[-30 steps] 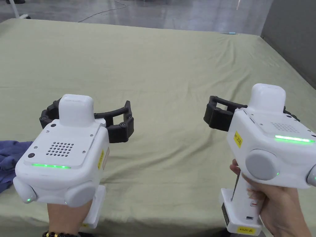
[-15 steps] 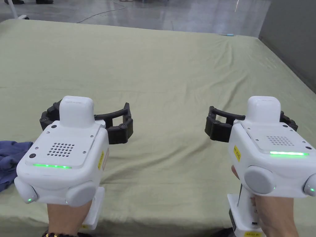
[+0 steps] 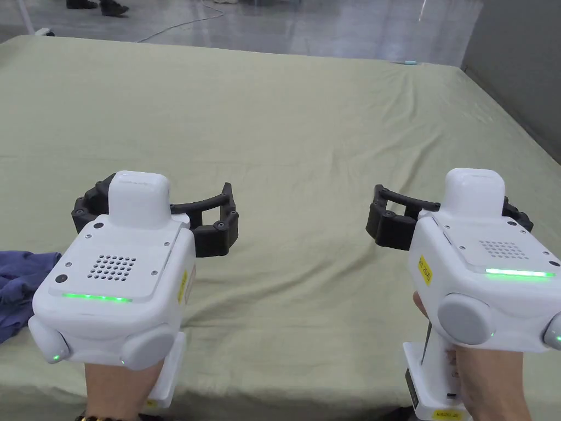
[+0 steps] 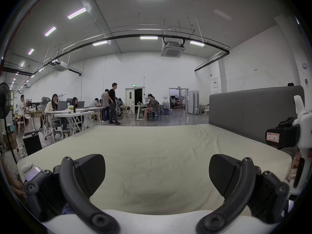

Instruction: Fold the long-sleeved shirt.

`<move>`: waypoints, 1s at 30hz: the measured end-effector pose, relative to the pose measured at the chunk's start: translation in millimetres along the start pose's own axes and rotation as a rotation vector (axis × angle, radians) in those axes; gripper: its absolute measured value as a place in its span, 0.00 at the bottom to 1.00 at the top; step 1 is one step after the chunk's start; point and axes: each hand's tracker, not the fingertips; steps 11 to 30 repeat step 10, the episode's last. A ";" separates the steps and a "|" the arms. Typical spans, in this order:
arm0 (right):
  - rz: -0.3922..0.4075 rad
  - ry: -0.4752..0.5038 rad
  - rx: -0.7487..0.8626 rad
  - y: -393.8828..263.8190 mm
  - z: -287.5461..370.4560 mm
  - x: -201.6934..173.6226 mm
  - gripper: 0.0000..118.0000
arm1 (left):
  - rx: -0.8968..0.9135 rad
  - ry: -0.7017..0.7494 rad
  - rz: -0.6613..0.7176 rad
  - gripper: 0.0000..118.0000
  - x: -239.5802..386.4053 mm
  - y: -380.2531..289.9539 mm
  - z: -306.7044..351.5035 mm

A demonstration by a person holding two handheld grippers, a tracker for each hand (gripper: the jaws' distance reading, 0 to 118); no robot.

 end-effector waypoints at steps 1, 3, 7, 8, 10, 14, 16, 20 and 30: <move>0.001 0.000 0.000 -0.4 -0.4 0.7 1.00 | 0.001 0.000 0.003 1.00 0.0 0.1 0.1; 0.005 0.000 -0.002 -0.6 -0.4 0.9 1.00 | 0.001 -0.001 0.010 1.00 -0.1 0.2 -0.7; 0.010 -0.001 0.001 -0.2 0.4 0.9 1.00 | 0.002 -0.002 0.012 1.00 0.4 0.7 -0.6; 0.011 -0.002 0.003 -0.1 0.5 0.9 1.00 | 0.002 -0.002 0.011 1.00 0.6 0.6 -0.6; 0.011 -0.002 0.004 -0.2 0.4 0.9 1.00 | 0.000 -0.004 0.010 1.00 0.7 0.2 -0.6; 0.011 -0.002 0.004 -0.2 0.4 0.9 1.00 | 0.000 -0.004 0.010 1.00 0.7 0.2 -0.6; 0.011 -0.002 0.004 -0.2 0.4 0.9 1.00 | 0.000 -0.004 0.010 1.00 0.7 0.2 -0.6; 0.011 -0.002 0.004 -0.2 0.4 0.9 1.00 | 0.000 -0.004 0.010 1.00 0.7 0.2 -0.6; 0.011 -0.002 0.004 -0.2 0.4 0.9 1.00 | 0.000 -0.004 0.010 1.00 0.7 0.2 -0.6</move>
